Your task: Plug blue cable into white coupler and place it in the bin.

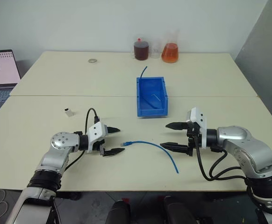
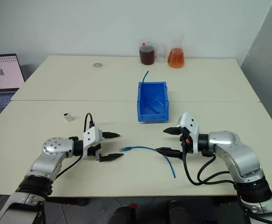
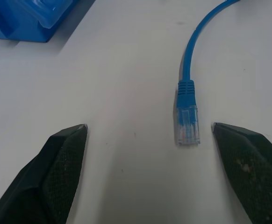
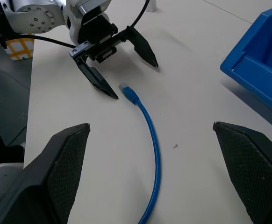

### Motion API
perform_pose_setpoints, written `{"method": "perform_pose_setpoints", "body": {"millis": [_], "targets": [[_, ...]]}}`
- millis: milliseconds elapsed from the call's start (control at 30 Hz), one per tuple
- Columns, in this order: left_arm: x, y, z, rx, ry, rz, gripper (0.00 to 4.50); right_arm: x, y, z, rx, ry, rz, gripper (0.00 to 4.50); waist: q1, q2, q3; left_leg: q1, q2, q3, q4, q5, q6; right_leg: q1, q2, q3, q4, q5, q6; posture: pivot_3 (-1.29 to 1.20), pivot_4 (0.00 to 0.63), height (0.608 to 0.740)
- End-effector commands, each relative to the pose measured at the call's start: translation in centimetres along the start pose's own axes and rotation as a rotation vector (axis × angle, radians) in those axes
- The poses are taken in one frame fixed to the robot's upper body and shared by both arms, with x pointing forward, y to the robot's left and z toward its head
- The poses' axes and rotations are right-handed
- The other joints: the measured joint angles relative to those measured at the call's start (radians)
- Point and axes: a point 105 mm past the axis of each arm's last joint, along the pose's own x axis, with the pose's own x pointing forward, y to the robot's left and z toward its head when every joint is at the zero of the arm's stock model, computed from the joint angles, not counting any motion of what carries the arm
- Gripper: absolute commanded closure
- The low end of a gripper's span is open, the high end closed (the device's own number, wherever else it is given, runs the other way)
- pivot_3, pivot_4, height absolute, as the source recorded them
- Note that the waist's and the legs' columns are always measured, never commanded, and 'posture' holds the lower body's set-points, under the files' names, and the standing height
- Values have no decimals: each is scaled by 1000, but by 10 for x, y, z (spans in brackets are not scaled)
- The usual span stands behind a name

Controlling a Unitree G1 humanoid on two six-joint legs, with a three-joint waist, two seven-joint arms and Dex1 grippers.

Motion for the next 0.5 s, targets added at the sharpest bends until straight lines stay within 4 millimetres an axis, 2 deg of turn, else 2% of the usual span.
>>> {"method": "perform_pose_setpoints", "body": {"millis": [33,67,167,500], "targets": [[6,-14,-4,-1,11,-80,0,-5,1,13,-54,-28,-15,12,1,0,0,0,0,0,0,0,0,0,0,0,0,0,0,0,150,740],[6,-16,-4,-5,7,-86,0,-6,1,13,-54,-27,-17,12,1,0,0,0,0,0,0,0,0,0,0,0,0,0,0,0,150,740],[3,-21,-7,-19,9,-104,520,-7,-1,12,-54,-25,-31,0,1,0,0,0,0,0,0,0,0,0,0,0,0,0,0,0,150,740],[-3,-20,-11,-27,30,-110,2874,-6,-5,12,-53,-27,-47,0,0,0,0,0,0,0,0,0,0,0,0,0,0,0,0,0,150,740]]}}
